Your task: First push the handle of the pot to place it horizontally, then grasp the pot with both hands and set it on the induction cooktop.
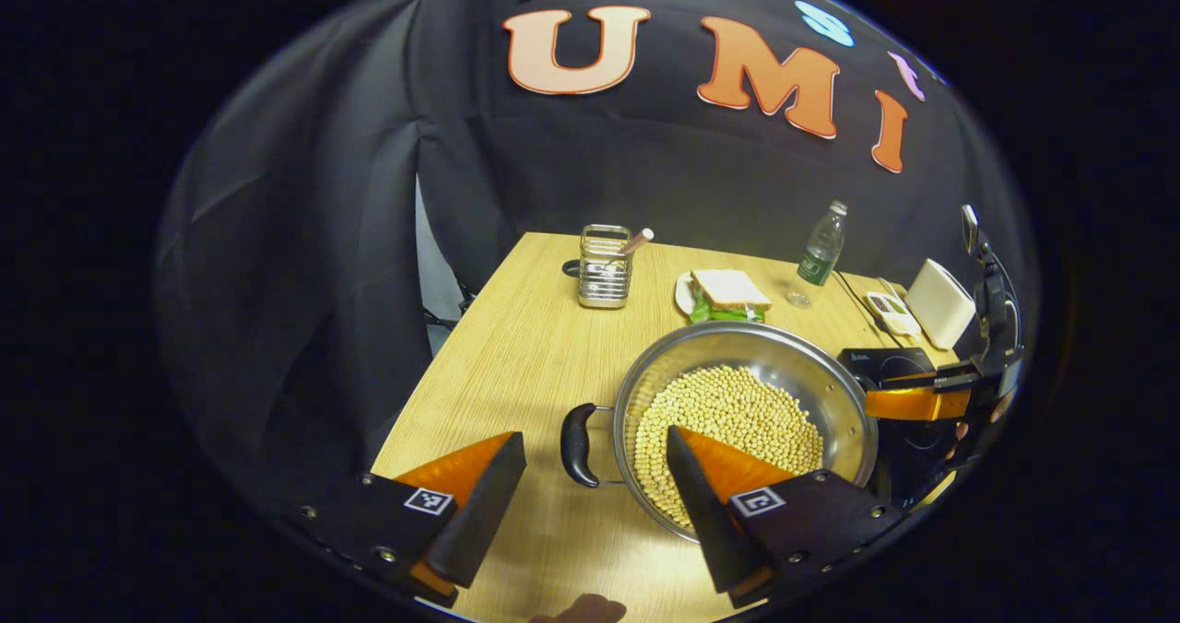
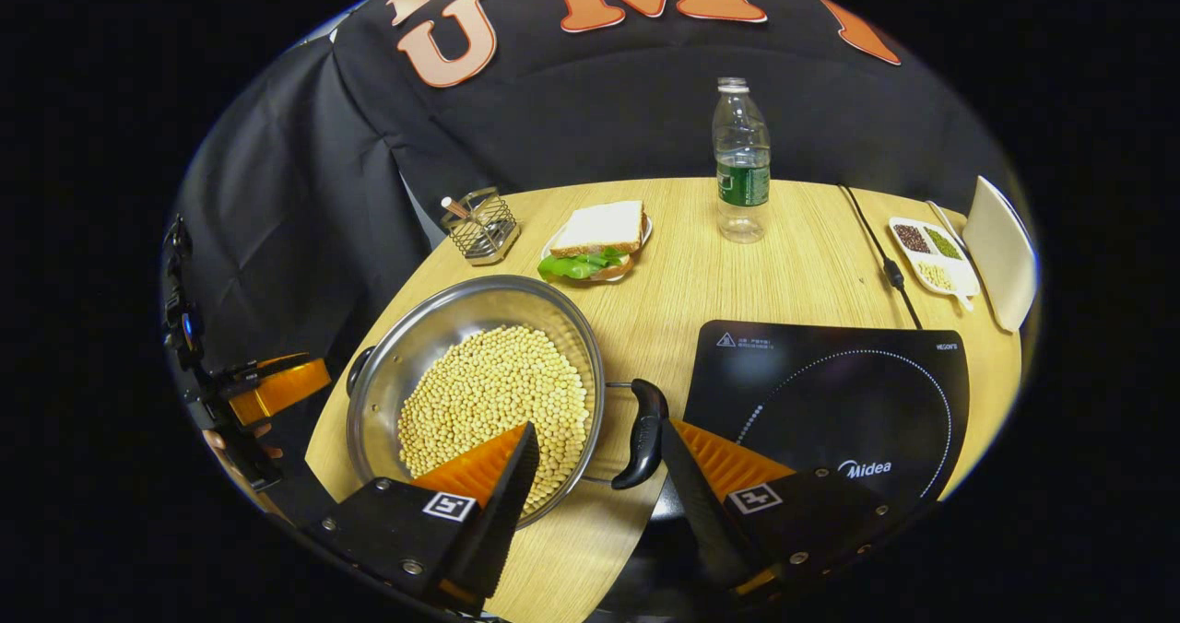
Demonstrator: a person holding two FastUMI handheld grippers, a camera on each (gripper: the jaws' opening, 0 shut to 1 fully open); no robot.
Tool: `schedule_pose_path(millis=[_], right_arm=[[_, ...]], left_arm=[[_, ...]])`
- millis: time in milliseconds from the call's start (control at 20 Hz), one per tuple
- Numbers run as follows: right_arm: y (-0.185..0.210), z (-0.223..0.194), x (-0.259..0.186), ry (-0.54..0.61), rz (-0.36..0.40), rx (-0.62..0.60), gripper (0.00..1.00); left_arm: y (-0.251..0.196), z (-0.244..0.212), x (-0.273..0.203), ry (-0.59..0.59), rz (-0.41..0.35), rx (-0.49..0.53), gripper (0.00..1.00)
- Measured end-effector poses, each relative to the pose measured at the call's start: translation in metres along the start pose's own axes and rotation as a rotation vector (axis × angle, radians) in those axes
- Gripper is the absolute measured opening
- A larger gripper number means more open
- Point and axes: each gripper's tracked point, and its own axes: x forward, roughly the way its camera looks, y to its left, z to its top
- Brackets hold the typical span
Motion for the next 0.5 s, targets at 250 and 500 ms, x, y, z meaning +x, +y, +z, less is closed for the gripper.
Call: schedule_pose_path(millis=[250, 500], right_arm=[[-0.005, -0.003, 0.019, 0.029, -0.043, -0.038, 0.84], [-0.003, -0.009, 0.036, 0.055, -0.064, -0.058, 0.84]], left_arm=[[0.005, -0.013, 0.021, 0.053, 0.034, 0.012, 0.92], [0.002, -0.033, 0.042, 0.11, 0.038, 0.014, 0.92]])
